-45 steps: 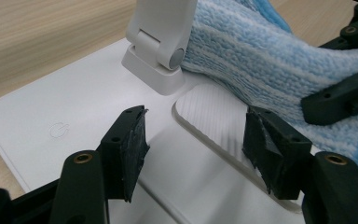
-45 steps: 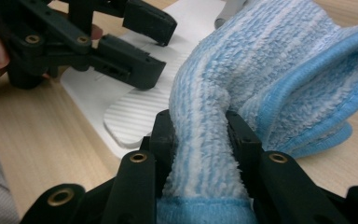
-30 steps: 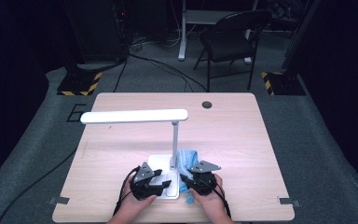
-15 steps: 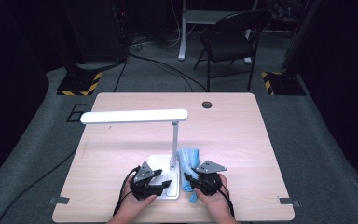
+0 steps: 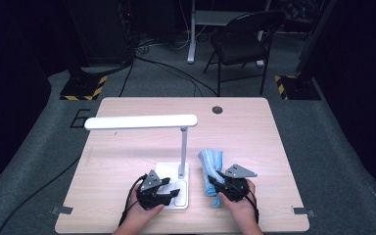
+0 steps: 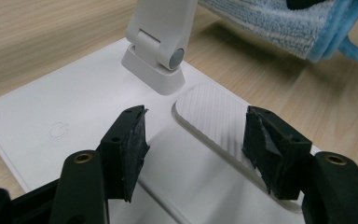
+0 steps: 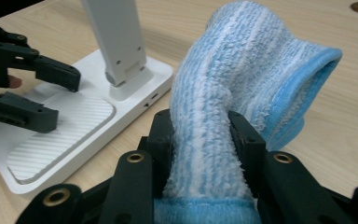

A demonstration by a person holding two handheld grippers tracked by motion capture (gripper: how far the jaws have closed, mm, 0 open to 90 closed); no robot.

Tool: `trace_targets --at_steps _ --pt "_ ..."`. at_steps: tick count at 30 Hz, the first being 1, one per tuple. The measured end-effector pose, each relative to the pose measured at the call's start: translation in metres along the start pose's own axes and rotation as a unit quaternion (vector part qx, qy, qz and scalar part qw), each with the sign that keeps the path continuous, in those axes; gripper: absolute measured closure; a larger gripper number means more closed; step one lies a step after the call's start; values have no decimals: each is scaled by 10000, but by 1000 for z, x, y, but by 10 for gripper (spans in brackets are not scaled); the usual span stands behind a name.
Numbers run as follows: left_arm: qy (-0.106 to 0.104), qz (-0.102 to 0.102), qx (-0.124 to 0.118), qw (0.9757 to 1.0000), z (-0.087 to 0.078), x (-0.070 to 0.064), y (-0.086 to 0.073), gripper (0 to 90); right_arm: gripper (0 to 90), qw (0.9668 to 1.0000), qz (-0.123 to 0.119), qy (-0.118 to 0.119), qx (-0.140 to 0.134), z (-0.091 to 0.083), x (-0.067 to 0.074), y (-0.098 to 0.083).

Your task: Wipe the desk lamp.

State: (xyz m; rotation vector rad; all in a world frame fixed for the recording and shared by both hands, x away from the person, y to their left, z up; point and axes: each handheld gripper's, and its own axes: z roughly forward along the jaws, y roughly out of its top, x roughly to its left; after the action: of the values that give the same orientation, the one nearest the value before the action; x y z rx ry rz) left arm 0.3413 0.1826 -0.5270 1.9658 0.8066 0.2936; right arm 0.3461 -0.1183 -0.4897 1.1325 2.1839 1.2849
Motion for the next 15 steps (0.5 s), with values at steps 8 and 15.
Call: trace_targets --at_steps 8,15 --pt "-3 0 1 10000 0 0 0 392 658 9994 114 -324 -64 -16 -19 1" --pt "-20 71 49 10000 -1 1 0 392 658 9987 140 -492 -64 -32 -28 0"
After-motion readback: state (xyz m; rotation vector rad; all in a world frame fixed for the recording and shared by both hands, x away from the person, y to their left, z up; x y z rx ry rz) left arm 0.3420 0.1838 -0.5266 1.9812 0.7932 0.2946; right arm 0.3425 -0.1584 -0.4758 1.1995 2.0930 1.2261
